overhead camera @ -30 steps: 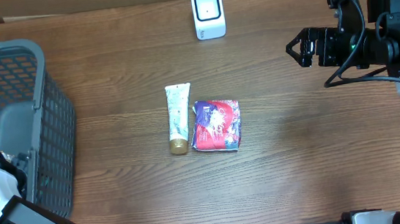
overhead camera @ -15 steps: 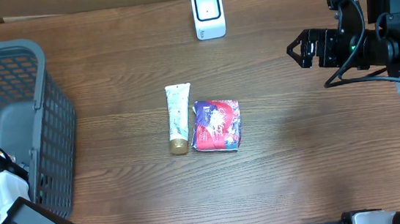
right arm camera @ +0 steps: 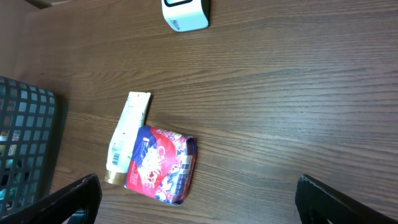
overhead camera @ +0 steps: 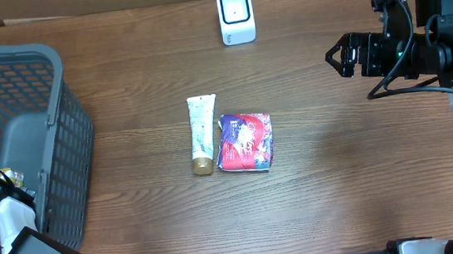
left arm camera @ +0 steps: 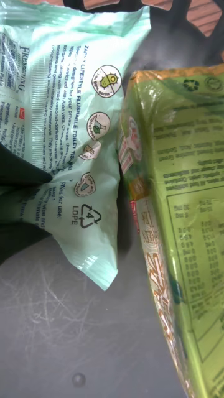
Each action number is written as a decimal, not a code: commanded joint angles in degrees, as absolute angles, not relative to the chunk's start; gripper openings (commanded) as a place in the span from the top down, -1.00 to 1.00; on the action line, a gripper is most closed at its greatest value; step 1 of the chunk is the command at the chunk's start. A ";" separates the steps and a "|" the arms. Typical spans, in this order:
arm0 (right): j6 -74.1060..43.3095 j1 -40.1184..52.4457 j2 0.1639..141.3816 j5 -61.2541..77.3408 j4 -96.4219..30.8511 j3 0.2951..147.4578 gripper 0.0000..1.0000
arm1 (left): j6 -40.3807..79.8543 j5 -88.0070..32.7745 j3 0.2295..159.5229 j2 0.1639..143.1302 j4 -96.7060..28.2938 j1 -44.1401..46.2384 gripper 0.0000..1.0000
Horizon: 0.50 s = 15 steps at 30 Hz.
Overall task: Scan the item barcode
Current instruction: 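Reach into the basket and grasp the mint-green wipes packet with left gripper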
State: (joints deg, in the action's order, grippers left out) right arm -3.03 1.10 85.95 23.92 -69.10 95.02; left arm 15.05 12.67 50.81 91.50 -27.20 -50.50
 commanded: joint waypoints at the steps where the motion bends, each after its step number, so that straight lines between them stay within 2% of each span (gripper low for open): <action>1: -3.18 0.69 85.65 23.62 -69.08 94.87 -1.00 | 15.86 4.27 49.74 93.95 -30.76 -50.43 0.92; 8: -3.18 0.69 85.65 23.62 -69.06 94.87 -1.00 | 16.32 -9.19 66.81 93.58 -42.33 -50.43 0.92; 15: -3.18 0.69 85.65 23.62 -69.06 94.87 -1.00 | 16.91 -14.83 87.20 93.56 -56.05 -50.43 0.92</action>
